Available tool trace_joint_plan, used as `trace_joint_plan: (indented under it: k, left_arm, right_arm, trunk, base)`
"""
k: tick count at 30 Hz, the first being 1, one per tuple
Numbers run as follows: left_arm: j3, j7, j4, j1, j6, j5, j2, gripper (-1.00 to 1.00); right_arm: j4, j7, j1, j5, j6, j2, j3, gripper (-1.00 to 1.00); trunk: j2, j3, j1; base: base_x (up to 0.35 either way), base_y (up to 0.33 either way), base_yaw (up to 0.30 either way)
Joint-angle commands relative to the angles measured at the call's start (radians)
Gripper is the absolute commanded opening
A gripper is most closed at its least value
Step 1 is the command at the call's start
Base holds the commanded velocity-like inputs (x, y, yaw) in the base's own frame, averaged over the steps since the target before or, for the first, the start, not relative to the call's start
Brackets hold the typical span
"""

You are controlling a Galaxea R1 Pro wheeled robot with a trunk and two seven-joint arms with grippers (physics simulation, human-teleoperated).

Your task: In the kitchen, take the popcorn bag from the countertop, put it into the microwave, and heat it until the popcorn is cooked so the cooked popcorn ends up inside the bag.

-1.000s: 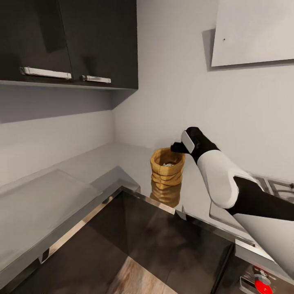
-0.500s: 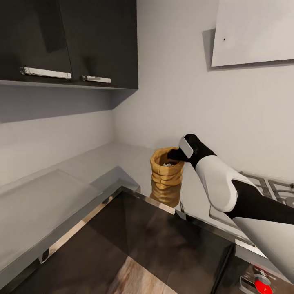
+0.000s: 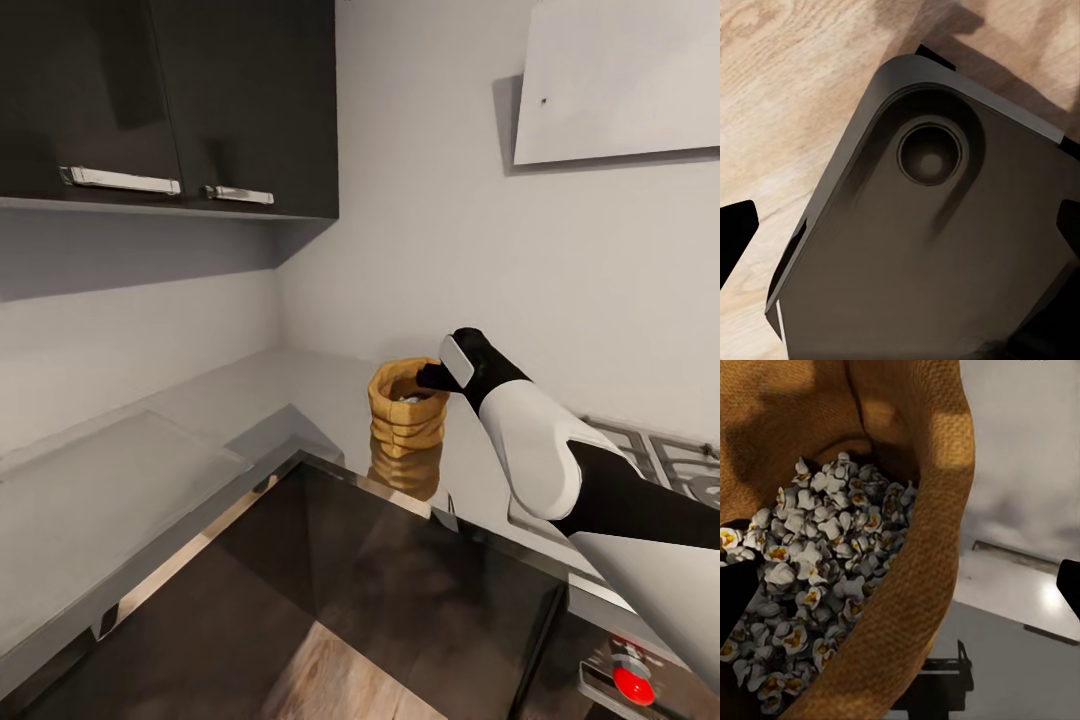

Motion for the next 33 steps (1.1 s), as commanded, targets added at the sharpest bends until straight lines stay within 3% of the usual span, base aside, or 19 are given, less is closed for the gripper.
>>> trace_joint_plan:
  k: [1,7,12,20,23,26,33]
  left_arm:
    - [-0.001,0.001,-0.001,0.0,-0.001,0.003,0.0,1.0]
    - [-0.002,0.001,-0.001,0.0,-0.001,0.003,0.0,1.0]
    - [-0.001,0.001,-0.001,0.0,-0.001,0.003,0.0,1.0]
    - [-0.001,0.001,-0.001,0.0,-0.001,0.003,0.0,1.0]
    - [-0.001,0.001,-0.001,0.0,-0.001,0.003,0.0,1.0]
    - [-0.001,0.001,-0.001,0.0,-0.001,0.003,0.0,1.0]
    - [-0.001,0.001,-0.001,0.0,-0.001,0.003,0.0,1.0]
  right_arm:
    - [-0.001,-0.004,-0.001,0.0,0.001,0.001,-0.005,1.0]
    - [0.001,-0.004,-0.001,-0.001,-0.006,0.001,-0.005,1.0]
    - [0.012,-0.004,-0.001,-0.012,-0.069,0.001,-0.005,1.0]
    - [0.032,-0.002,-0.001,-0.032,-0.095,0.001,-0.006,1.0]
    - [0.084,0.002,-0.001,-0.088,-0.11,0.001,-0.006,1.0]
    - [0.165,0.006,-0.001,-0.14,-0.186,0.001,-0.005,1.0]
    - [0.182,0.006,-0.001,-0.147,-0.217,0.001,-0.004,1.0]
  trunk:
    - [-0.001,-0.001,0.0]
    - [-0.001,-0.001,0.0]
    - [-0.001,-0.001,0.0]
    - [-0.001,-0.001,0.0]
    - [-0.001,-0.001,0.0]
    - [-0.001,-0.001,0.0]
    - [-0.001,-0.001,0.0]
  base:
    - [-0.019,0.0,0.0]
    - [-0.078,0.045,0.0]
    - [-0.004,0.003,0.0]
    - [0.0,0.0,0.0]
    - [0.0,0.0,0.0]
    - [0.0,0.0,0.0]
    - [0.0,0.0,0.0]
